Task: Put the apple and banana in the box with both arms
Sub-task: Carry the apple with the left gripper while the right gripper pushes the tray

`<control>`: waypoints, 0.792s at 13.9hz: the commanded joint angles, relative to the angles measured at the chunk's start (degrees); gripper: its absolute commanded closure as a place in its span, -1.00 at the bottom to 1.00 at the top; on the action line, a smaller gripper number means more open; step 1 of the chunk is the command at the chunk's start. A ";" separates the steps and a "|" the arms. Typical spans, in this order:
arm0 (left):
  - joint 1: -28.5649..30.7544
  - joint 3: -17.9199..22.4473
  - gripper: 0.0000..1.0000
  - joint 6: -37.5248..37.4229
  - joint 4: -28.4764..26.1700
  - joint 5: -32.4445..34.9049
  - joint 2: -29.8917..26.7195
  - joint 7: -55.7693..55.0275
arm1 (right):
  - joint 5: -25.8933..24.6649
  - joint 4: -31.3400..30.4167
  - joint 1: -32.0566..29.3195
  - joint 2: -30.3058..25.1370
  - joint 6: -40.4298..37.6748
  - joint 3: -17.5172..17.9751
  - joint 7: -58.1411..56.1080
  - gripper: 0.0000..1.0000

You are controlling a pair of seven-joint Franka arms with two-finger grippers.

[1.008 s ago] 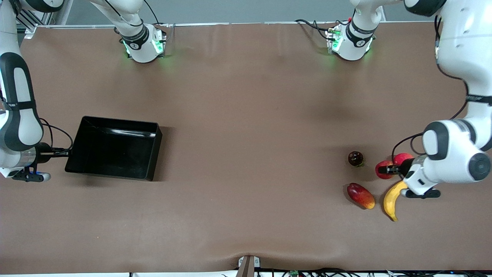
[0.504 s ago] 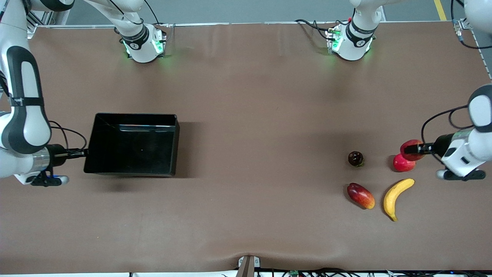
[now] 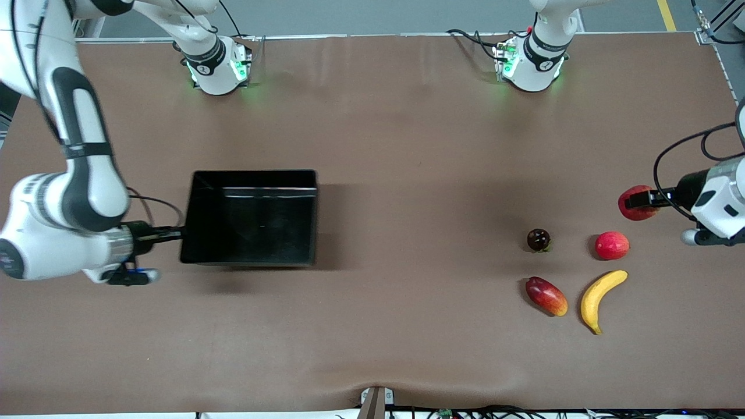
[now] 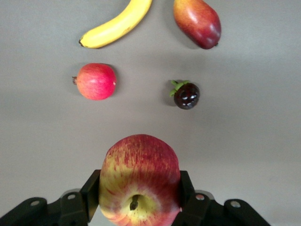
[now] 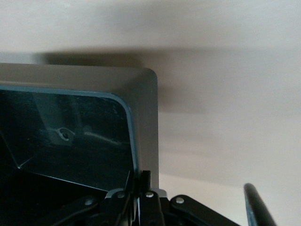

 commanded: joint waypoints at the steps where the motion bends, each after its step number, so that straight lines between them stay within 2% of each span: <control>1: -0.08 -3.35 1.00 -0.16 -3.22 1.04 -3.77 -5.92 | 3.34 0.68 6.30 -0.55 -0.61 -0.45 6.14 1.00; 6: -0.08 -10.47 1.00 2.11 -4.19 1.04 -4.48 -16.90 | 7.12 0.42 13.60 0.68 5.71 -0.53 9.48 1.00; 11: -0.25 -16.53 1.00 11.42 -9.97 1.04 -4.04 -26.49 | 8.89 0.07 21.42 3.31 14.75 -0.53 16.60 1.00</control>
